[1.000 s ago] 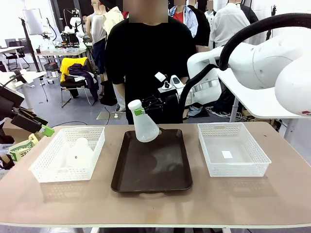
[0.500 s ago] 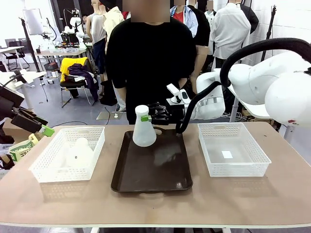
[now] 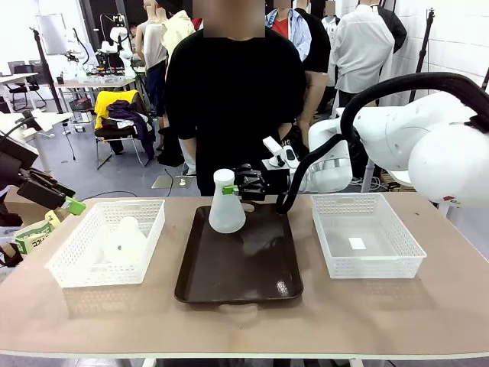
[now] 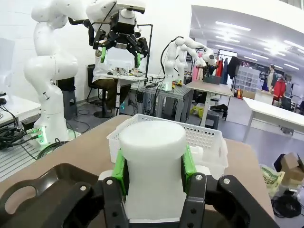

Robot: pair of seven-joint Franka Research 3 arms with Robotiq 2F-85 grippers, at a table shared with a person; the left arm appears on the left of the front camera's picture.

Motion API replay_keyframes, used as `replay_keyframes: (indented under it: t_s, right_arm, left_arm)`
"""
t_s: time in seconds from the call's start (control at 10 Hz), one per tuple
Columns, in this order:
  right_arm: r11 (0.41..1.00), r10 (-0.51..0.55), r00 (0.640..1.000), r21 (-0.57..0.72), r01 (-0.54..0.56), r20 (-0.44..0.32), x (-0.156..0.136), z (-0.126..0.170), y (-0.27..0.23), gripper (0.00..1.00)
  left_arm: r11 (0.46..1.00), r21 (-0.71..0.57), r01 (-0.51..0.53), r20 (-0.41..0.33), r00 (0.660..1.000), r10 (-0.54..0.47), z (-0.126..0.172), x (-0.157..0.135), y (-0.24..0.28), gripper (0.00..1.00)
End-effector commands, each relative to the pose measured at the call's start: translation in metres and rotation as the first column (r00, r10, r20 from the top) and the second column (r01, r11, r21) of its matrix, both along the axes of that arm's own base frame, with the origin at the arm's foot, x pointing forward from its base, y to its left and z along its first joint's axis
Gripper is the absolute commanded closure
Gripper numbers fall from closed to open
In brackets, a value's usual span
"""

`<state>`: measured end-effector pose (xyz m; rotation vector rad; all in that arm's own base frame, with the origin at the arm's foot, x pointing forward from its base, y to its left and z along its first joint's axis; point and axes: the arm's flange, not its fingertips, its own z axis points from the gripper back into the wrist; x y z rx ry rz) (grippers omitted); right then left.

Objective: Prepare the laboratory tools.
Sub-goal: Place the picked Big flask upright in the Handle tray as instructed by the person.

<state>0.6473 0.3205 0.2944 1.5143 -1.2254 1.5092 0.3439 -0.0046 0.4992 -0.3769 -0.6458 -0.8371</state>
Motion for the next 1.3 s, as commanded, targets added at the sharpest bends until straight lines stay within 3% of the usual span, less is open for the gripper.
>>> replay_keyframes:
  t_s: [0.0,0.7,0.8,1.2]
  right_arm:
    - [1.0,-0.01,0.999,0.006,0.01,-0.038,0.013,-0.001,0.007,1.0]
    - [0.999,-0.016,0.995,-0.035,0.012,-0.101,0.018,-0.017,0.01,1.0]
    - [0.999,-0.016,0.994,-0.036,0.013,-0.106,0.018,-0.017,0.01,0.95]
    - [0.999,-0.005,0.995,-0.039,0.001,-0.101,0.014,-0.02,0.009,0.2]
  left_arm:
    - [1.0,0.001,0.008,0.001,1.0,-0.008,-0.001,0.0,0.002,0.0]
    - [1.0,0.001,0.008,0.001,1.0,-0.008,-0.001,0.0,0.002,0.0]
    - [1.0,0.001,0.008,0.001,1.0,-0.008,-0.001,0.0,0.002,0.0]
    - [1.0,0.001,0.008,0.001,1.0,-0.008,-0.001,0.0,0.002,0.0]
